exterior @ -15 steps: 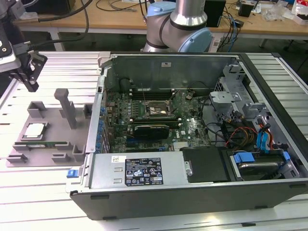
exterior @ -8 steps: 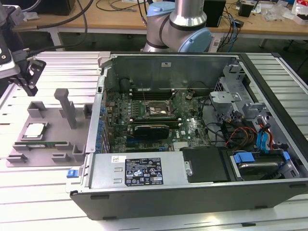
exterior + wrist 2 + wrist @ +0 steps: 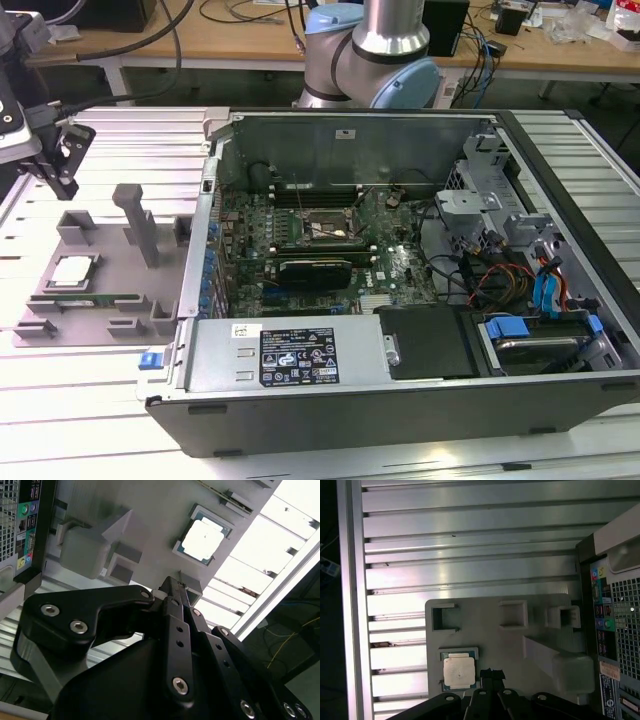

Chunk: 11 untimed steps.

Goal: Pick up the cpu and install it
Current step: 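Pick up the cpu and move it towards the insertion slot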

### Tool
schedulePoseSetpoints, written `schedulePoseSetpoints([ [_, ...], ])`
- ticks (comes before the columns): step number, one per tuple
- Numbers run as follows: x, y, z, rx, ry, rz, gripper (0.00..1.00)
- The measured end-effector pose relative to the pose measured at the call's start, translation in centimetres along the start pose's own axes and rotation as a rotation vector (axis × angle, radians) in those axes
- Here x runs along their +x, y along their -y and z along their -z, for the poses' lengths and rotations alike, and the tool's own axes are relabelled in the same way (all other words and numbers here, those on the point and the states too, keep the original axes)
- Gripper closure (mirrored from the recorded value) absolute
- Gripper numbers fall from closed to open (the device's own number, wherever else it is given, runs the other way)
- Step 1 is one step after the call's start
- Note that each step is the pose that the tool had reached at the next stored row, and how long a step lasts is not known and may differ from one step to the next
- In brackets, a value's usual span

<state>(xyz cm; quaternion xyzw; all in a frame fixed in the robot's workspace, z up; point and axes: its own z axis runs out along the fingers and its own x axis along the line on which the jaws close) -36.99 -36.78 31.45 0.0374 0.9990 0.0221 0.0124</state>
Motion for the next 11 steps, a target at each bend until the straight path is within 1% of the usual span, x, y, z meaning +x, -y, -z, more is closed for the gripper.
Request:
schedulePoseSetpoints([
  [6,0.00,0.00,-0.02,0.0000,0.0001,0.000,0.89],
  [8,0.26,0.02,-0.11,-0.0001,0.0001,0.000,0.89],
  [11,0.47,0.04,-0.19,-0.0001,0.0002,0.000,0.89],
])
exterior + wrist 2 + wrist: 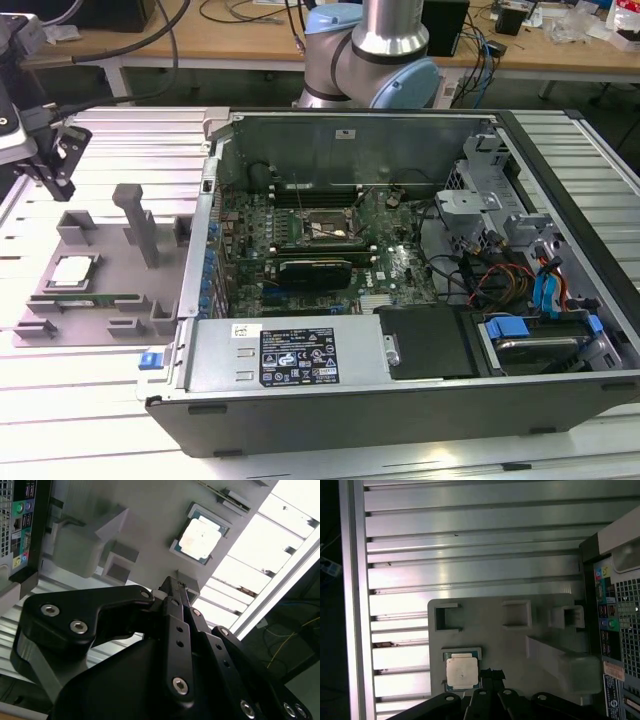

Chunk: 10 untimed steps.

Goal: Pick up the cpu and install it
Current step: 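Pick up the cpu and move it towards the insertion slot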

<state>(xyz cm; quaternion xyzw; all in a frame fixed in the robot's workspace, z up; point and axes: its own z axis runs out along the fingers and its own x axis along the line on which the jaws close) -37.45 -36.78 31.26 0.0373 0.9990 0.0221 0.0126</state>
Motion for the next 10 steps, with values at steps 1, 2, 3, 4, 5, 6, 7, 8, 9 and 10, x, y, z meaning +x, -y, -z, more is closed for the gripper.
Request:
schedulePoseSetpoints([
  [1,0.07,0.00,-0.02,0.0001,-0.0001,0.000,0.89],
  [2,0.11,0.01,-0.05,0.0001,-0.0001,0.000,0.89],
  [3,0.15,0.01,-0.06,0.0001,-0.0002,0.000,0.89],
  [4,0.19,0.01,-0.09,0.0001,-0.0001,0.000,0.89],
  [5,0.21,0.02,-0.10,0.0001,-0.0001,0.000,0.89],
  [6,0.25,0.02,-0.13,0.0001,-0.0001,0.000,0.89],
  [7,0.29,0.03,-0.17,0.0000,-0.0001,0.000,0.89],
  [8,0.31,0.03,-0.19,0.0001,-0.0001,0.000,0.89],
  [9,0.34,0.03,-0.22,0.0001,-0.0001,0.000,0.89],
  [10,0.39,0.04,-0.26,0.0001,-0.0001,0.000,0.89],
])
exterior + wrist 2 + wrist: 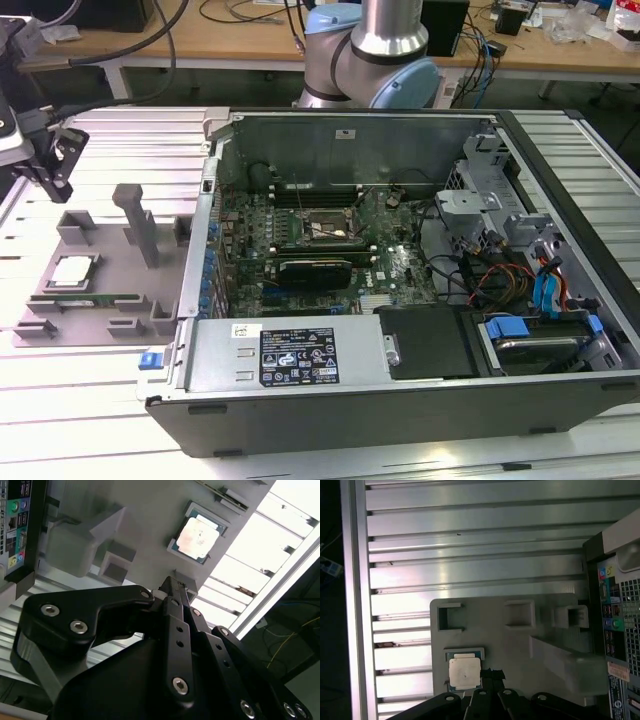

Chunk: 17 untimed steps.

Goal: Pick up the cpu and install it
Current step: 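Pick up the cpu and move it towards the insertion slot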

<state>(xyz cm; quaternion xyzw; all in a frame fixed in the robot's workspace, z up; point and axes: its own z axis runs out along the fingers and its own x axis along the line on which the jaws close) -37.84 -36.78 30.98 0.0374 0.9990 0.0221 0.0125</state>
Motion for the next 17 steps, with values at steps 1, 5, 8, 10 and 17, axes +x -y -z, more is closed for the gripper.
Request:
schedulePoseSetpoints([
  [1,0.04,0.01,-0.05,0.0000,0.0000,0.000,0.89],
  [5,0.35,0.08,-0.34,-0.0001,0.0001,0.000,0.89],
  [8,0.51,0.13,-0.51,-0.0001,0.0001,0.000,0.89],
  [10,0.58,0.15,-0.60,0.0000,0.0000,0.000,0.89],
  [17,1.02,0.27,-1.21,0.0000,0.0000,0.000,0.89],
])
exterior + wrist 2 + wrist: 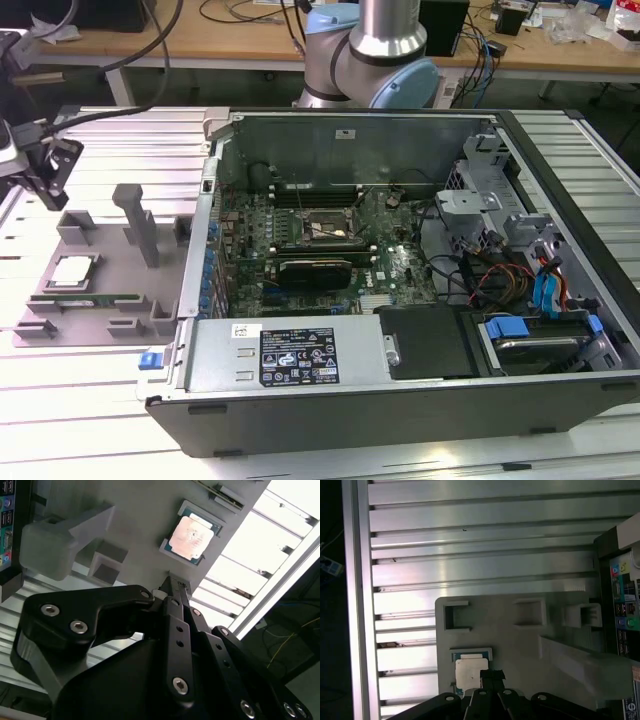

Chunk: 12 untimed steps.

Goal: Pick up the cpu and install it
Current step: 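Pick up the cpu and move it towards the insertion slot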

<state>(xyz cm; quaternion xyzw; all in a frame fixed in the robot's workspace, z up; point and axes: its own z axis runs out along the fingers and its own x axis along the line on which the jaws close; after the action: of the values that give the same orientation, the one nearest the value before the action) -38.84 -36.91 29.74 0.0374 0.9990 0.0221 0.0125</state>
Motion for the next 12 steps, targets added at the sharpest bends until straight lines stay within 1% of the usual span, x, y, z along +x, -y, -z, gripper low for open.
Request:
schedulePoseSetpoints([
  [8,0.61,0.08,-0.83,-0.0001,0.0002,0.000,0.89],
  [9,0.76,0.10,-0.98,-0.0001,0.0001,0.000,0.89],
  [10,1.08,0.15,-1.39,0.0001,0.0000,0.000,0.89],
  [12,1.35,0.18,-1.84,0.0000,0.0000,0.000,0.89],
])
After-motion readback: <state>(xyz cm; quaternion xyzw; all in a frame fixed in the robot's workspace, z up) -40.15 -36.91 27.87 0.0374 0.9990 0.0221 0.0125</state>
